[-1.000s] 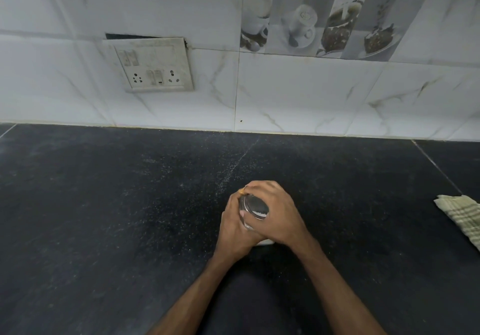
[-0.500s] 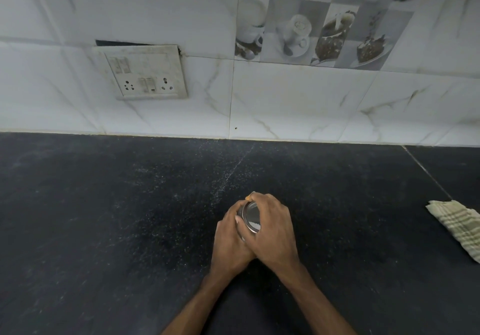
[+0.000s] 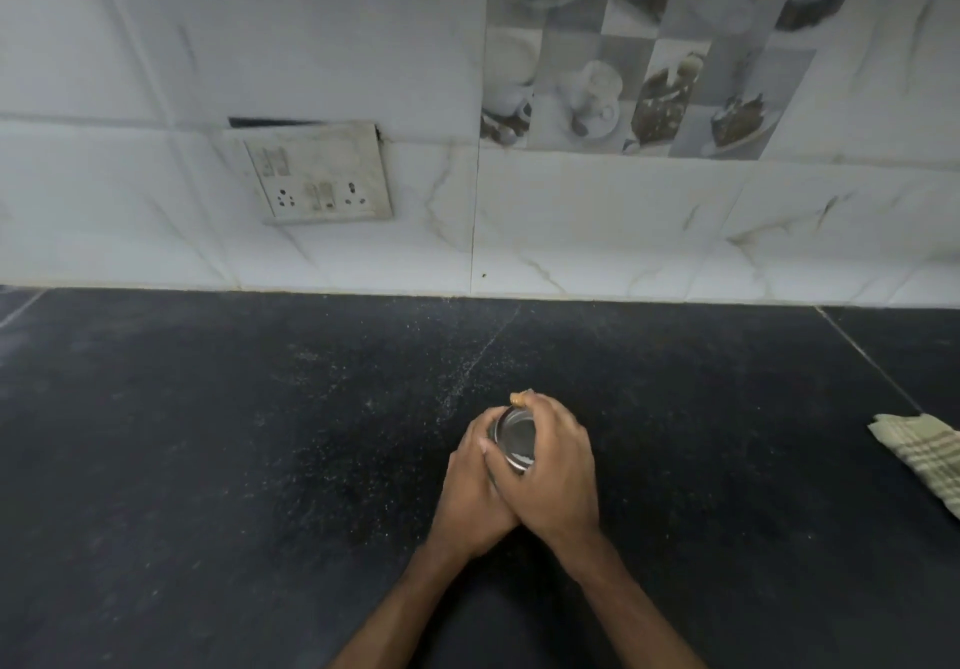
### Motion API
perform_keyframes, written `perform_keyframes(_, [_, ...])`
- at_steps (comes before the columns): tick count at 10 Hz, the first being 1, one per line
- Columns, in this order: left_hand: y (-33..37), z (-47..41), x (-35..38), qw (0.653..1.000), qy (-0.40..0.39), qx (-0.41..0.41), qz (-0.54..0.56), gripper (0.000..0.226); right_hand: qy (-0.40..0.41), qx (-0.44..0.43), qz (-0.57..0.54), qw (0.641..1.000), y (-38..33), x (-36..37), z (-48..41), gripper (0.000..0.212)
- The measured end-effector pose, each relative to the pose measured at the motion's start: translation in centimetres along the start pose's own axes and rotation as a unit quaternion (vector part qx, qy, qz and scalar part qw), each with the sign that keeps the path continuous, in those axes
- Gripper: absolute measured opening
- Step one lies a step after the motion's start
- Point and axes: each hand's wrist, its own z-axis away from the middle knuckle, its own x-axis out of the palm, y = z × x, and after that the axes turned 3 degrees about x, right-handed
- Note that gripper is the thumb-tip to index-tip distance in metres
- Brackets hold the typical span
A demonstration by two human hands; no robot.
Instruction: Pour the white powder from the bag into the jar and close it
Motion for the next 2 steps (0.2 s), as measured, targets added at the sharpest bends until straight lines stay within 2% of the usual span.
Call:
perform_keyframes(1, [-0.6,0.0,-0.9,0.997,-0.069,-0.024,-0.013,0.095,-0.054,-0.018,-0.003,0.998,0.2,-1.1,-0.3,0.085])
perform_keyframes(2, [0.8,0.5,-1.8,0.992,-0.083,0.014,-0.098,0.104,-0.059,-0.029,-0.025,0.998,0.0,-3.2,-0.6,0.085])
